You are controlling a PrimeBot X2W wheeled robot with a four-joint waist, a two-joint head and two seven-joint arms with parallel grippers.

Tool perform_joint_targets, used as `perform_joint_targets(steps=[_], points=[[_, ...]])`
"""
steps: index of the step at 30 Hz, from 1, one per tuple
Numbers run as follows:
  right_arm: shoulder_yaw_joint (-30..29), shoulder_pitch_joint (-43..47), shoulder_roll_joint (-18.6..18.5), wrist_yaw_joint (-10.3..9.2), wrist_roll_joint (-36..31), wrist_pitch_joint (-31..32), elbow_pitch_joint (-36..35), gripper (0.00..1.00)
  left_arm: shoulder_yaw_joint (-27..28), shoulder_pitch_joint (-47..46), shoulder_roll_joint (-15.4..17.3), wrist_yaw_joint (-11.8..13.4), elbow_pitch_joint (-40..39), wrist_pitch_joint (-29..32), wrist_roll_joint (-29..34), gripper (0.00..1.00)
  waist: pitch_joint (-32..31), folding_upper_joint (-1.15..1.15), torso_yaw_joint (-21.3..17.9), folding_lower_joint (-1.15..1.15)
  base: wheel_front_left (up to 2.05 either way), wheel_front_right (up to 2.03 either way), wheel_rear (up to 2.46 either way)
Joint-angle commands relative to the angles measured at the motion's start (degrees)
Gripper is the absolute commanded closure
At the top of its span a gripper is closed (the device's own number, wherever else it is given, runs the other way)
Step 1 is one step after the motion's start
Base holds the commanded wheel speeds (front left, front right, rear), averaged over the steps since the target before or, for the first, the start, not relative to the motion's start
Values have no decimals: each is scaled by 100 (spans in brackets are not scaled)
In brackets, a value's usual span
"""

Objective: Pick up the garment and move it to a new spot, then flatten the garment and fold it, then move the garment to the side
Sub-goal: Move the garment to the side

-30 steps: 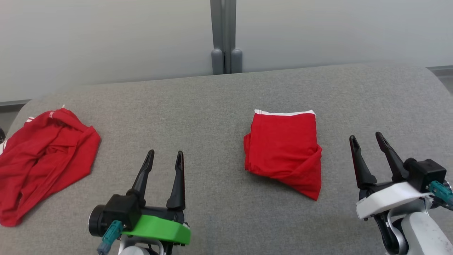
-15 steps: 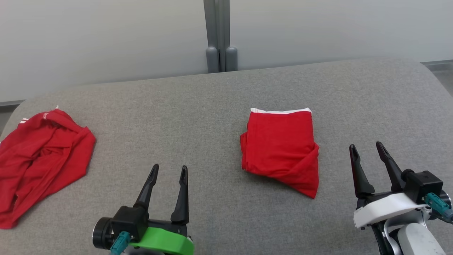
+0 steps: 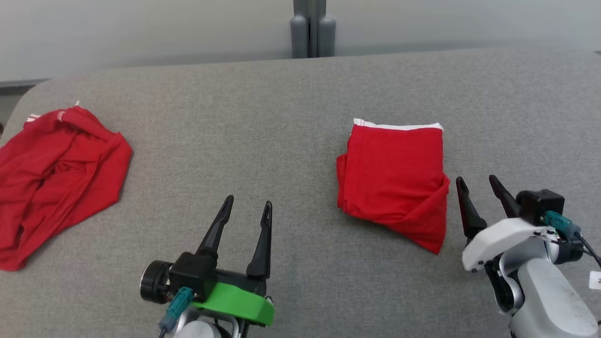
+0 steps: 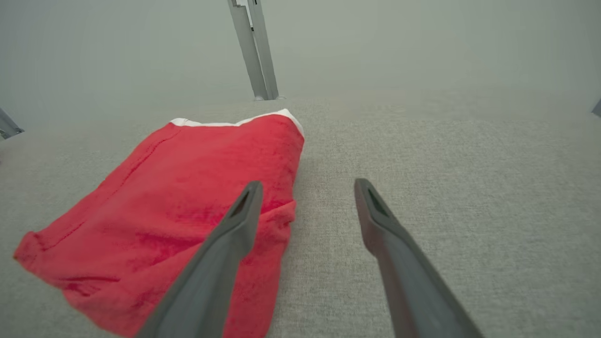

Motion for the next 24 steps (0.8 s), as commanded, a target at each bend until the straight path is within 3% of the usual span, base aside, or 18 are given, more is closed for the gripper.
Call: perform_joint_targets(steps=[1,8,21,22,23,24], points=[[48,-155,-7,0,99,59,155,0,-21,-126,22,26,26,-1,11,0,351,0,314,0,0,0,0],[415,-745,-94,0,645,340,1156,0,-188,-298,21,48,126,-1,-48,0,517,0,647,0,0,0,0],[936,-1249,-183,0,781,301,2305,0,-351,-314,21,39,171,-1,2,0,469,0,779,0,0,0,0],[988,-1274,-185,0,779,285,2379,35,-366,-314,21,32,175,-1,7,0,456,0,770,0,0,0,0],[1041,-1293,-197,0,755,265,2432,97,-374,-312,21,28,182,-1,10,0,438,0,759,0,0,0,0],[1123,-1301,-215,0,725,235,2482,100,-381,-303,21,19,192,-1,11,0,414,0,743,0,0,0,0]])
